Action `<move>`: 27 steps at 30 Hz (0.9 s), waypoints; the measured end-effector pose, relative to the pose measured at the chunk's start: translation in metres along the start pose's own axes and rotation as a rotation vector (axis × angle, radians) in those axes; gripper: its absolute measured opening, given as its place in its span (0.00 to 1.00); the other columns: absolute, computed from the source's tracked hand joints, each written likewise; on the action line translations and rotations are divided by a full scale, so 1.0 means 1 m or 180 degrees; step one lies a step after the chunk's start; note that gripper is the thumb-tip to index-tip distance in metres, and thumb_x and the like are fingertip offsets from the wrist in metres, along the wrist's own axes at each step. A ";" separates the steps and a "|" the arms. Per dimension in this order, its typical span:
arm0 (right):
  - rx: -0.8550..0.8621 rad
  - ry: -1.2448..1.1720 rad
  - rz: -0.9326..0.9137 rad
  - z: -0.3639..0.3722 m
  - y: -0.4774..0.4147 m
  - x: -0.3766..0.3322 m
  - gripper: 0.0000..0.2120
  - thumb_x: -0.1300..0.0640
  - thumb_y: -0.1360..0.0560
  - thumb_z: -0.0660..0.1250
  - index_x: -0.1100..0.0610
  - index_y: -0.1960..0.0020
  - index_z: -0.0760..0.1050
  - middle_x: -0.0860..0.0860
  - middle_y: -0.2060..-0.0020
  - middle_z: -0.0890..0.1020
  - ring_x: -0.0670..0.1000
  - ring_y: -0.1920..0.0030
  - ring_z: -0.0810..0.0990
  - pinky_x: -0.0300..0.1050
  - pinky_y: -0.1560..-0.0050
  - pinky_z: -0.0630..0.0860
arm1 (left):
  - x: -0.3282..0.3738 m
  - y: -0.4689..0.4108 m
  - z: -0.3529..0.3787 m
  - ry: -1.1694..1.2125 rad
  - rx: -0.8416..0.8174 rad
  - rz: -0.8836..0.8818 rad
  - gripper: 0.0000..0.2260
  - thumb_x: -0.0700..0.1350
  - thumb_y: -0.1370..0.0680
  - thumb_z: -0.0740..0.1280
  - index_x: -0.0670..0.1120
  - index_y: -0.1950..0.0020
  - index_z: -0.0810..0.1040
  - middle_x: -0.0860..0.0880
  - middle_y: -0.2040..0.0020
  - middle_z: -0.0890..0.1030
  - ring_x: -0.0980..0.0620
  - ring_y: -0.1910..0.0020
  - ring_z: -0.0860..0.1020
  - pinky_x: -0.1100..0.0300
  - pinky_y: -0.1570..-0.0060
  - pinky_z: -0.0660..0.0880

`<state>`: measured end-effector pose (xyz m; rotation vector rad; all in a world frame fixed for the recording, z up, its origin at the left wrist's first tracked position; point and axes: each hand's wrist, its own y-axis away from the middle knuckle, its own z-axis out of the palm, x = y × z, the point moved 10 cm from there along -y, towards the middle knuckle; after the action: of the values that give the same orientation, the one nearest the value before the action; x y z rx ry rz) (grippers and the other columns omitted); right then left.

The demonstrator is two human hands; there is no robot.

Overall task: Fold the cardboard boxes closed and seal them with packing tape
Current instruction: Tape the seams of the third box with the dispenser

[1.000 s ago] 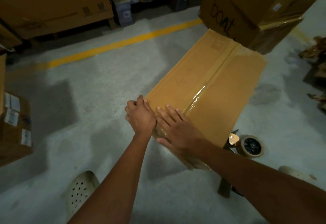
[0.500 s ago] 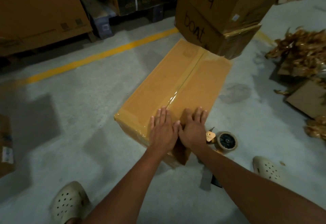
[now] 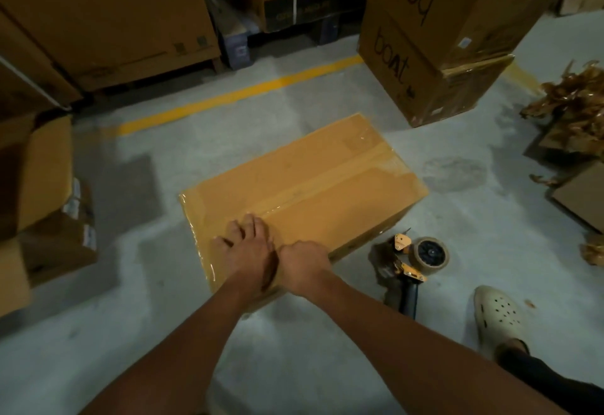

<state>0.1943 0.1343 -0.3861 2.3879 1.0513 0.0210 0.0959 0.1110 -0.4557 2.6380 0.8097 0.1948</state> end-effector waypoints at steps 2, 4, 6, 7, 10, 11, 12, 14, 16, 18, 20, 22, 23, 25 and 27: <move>0.0237 -0.0118 0.0089 -0.013 -0.005 0.014 0.10 0.55 0.21 0.61 0.54 0.43 0.77 0.56 0.47 0.82 0.59 0.45 0.81 0.50 0.47 0.76 | 0.010 -0.002 -0.001 0.0215 0.0083 0.0075 0.25 0.50 0.16 0.50 0.42 0.21 0.52 0.41 0.19 0.50 0.39 0.20 0.48 0.33 0.27 0.53; 0.0404 -0.0311 0.0341 -0.020 -0.015 0.053 0.11 0.57 0.20 0.59 0.55 0.41 0.75 0.56 0.47 0.81 0.59 0.45 0.80 0.50 0.47 0.76 | 0.037 -0.010 -0.006 0.0491 0.0151 0.0469 0.25 0.51 0.17 0.54 0.44 0.22 0.55 0.41 0.19 0.50 0.42 0.20 0.48 0.35 0.26 0.52; 0.0504 -0.0340 0.0593 -0.019 -0.026 0.104 0.13 0.58 0.21 0.58 0.56 0.38 0.72 0.57 0.44 0.78 0.59 0.42 0.77 0.51 0.45 0.74 | 0.068 -0.019 -0.013 0.0571 0.0216 0.0835 0.28 0.56 0.17 0.55 0.45 0.21 0.54 0.43 0.19 0.50 0.44 0.20 0.48 0.37 0.25 0.50; 0.0543 -0.0311 0.0717 -0.018 -0.031 0.130 0.15 0.57 0.21 0.59 0.56 0.35 0.70 0.58 0.41 0.76 0.59 0.40 0.74 0.52 0.43 0.73 | 0.083 -0.024 -0.017 0.0569 0.0231 0.0982 0.30 0.58 0.17 0.56 0.45 0.20 0.53 0.44 0.19 0.51 0.44 0.20 0.48 0.39 0.24 0.49; 0.0601 -0.0262 0.1265 -0.013 -0.039 0.210 0.22 0.49 0.24 0.62 0.52 0.30 0.66 0.58 0.34 0.68 0.61 0.35 0.66 0.59 0.38 0.70 | 0.127 -0.039 -0.026 0.0542 0.0058 0.1338 0.41 0.65 0.23 0.63 0.45 0.19 0.50 0.44 0.19 0.49 0.45 0.20 0.46 0.44 0.22 0.46; 0.0612 -0.0288 0.1378 -0.012 -0.041 0.229 0.25 0.45 0.24 0.62 0.51 0.30 0.65 0.57 0.32 0.67 0.61 0.33 0.65 0.61 0.36 0.69 | 0.140 -0.045 -0.030 0.0554 -0.0014 0.1417 0.46 0.66 0.25 0.66 0.45 0.19 0.49 0.44 0.18 0.48 0.45 0.20 0.45 0.45 0.22 0.46; 0.0626 -0.0331 0.1456 -0.012 -0.045 0.246 0.28 0.40 0.25 0.62 0.50 0.29 0.64 0.57 0.30 0.66 0.62 0.31 0.63 0.64 0.35 0.68 | 0.151 -0.051 -0.033 0.0574 -0.0062 0.1467 0.49 0.68 0.28 0.68 0.45 0.19 0.48 0.44 0.18 0.47 0.45 0.20 0.44 0.45 0.22 0.45; 0.0606 -0.0391 0.1606 -0.014 -0.051 0.270 0.35 0.33 0.27 0.62 0.49 0.26 0.61 0.58 0.25 0.61 0.65 0.26 0.57 0.69 0.31 0.62 | 0.166 -0.066 -0.037 0.0657 -0.0120 0.1418 0.54 0.71 0.31 0.69 0.45 0.18 0.46 0.43 0.18 0.45 0.44 0.20 0.43 0.45 0.22 0.44; 0.0514 -0.0433 0.1791 -0.014 -0.055 0.288 0.44 0.27 0.31 0.64 0.49 0.24 0.56 0.60 0.22 0.54 0.67 0.23 0.50 0.71 0.28 0.54 | 0.170 -0.080 -0.035 0.0781 -0.0198 0.1216 0.55 0.72 0.32 0.69 0.44 0.19 0.45 0.42 0.19 0.44 0.42 0.20 0.42 0.44 0.23 0.45; 0.0492 -0.0482 0.1903 -0.014 -0.054 0.298 0.52 0.24 0.36 0.65 0.51 0.23 0.54 0.61 0.22 0.53 0.66 0.23 0.50 0.68 0.27 0.55 | 0.169 -0.088 -0.031 0.0712 -0.0218 0.1083 0.54 0.72 0.30 0.66 0.43 0.19 0.45 0.41 0.19 0.44 0.41 0.20 0.43 0.43 0.22 0.46; 0.0634 -0.0500 0.1917 -0.017 -0.052 0.300 0.57 0.22 0.40 0.66 0.52 0.22 0.53 0.62 0.23 0.56 0.66 0.24 0.55 0.64 0.27 0.60 | 0.167 -0.088 -0.030 0.0505 -0.0167 0.1096 0.50 0.72 0.27 0.62 0.42 0.19 0.47 0.42 0.19 0.45 0.42 0.20 0.44 0.44 0.22 0.47; 0.0767 -0.0571 0.1915 -0.022 -0.050 0.298 0.60 0.22 0.42 0.68 0.53 0.22 0.51 0.64 0.24 0.57 0.66 0.25 0.57 0.62 0.28 0.63 | 0.161 -0.086 -0.032 0.0425 -0.0125 0.1117 0.46 0.70 0.24 0.60 0.41 0.19 0.49 0.43 0.18 0.47 0.44 0.20 0.46 0.46 0.22 0.48; 0.0742 -0.0615 0.1932 -0.023 -0.049 0.298 0.62 0.23 0.42 0.69 0.53 0.21 0.48 0.65 0.24 0.55 0.67 0.25 0.57 0.61 0.28 0.62 | 0.158 -0.084 -0.033 0.0406 -0.0136 0.1128 0.44 0.68 0.23 0.61 0.41 0.19 0.50 0.44 0.18 0.47 0.44 0.20 0.47 0.46 0.22 0.50; 0.0572 -0.0682 0.2058 -0.023 -0.046 0.298 0.64 0.23 0.43 0.70 0.51 0.20 0.44 0.65 0.23 0.51 0.67 0.24 0.54 0.64 0.28 0.60 | 0.149 -0.080 -0.033 0.0305 -0.0213 0.1174 0.42 0.65 0.22 0.63 0.41 0.19 0.51 0.44 0.18 0.48 0.45 0.20 0.49 0.47 0.22 0.52; 0.0454 -0.0785 0.2231 -0.021 -0.042 0.304 0.64 0.23 0.45 0.71 0.50 0.21 0.47 0.62 0.23 0.52 0.66 0.24 0.54 0.68 0.31 0.59 | 0.143 -0.075 -0.031 0.0203 -0.0323 0.1246 0.41 0.62 0.22 0.65 0.40 0.20 0.51 0.43 0.19 0.50 0.44 0.20 0.51 0.48 0.23 0.53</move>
<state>0.3733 0.3770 -0.4457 2.6803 0.0774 -0.0996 0.1682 0.2584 -0.4529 2.6777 0.2836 0.4125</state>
